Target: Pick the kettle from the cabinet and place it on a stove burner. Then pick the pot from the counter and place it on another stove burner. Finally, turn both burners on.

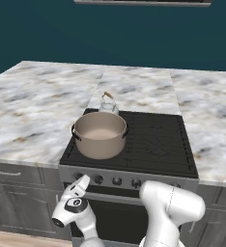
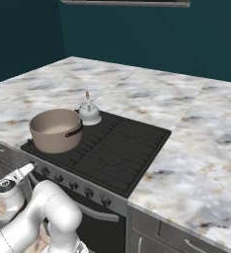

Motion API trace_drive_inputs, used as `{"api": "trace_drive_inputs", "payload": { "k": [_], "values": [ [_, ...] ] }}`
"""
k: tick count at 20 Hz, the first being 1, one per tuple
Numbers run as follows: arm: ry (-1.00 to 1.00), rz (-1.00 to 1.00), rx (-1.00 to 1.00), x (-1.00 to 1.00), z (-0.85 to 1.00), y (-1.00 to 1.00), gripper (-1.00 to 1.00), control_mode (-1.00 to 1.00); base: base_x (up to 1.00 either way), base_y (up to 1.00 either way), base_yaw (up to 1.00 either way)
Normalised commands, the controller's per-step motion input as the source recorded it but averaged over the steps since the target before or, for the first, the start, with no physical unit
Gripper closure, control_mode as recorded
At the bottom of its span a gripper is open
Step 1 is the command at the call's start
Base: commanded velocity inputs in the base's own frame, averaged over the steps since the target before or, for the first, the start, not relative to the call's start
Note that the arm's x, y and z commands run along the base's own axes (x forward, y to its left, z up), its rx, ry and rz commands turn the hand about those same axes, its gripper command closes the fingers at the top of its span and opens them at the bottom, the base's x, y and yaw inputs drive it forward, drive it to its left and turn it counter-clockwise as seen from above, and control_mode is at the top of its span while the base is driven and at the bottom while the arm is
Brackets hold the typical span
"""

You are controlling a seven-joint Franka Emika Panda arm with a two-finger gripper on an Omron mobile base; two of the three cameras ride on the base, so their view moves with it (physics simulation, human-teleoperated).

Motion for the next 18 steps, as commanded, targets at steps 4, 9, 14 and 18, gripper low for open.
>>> {"api": "trace_drive_inputs", "payload": {
  "k": [4, 9, 14, 18],
  "values": [
    [-0.17, 0.01, 0.0, -0.15, 0.0, 0.21, -1.0, -1.0, 0.0, 0.0, 0.0],
    [-0.2, 0.01, 0.02, -0.05, 0.0, 0.22, -1.0, -1.0, 0.0, 0.0, 0.0],
    [-0.16, 0.02, 0.05, -0.01, 0.0, 0.27, -1.0, -1.0, 0.0, 0.0, 0.0],
    [-0.07, 0.04, 0.04, 0.0, 0.0, 0.37, -1.0, -1.0, 0.0, 0.0, 0.0]
  ]
}}
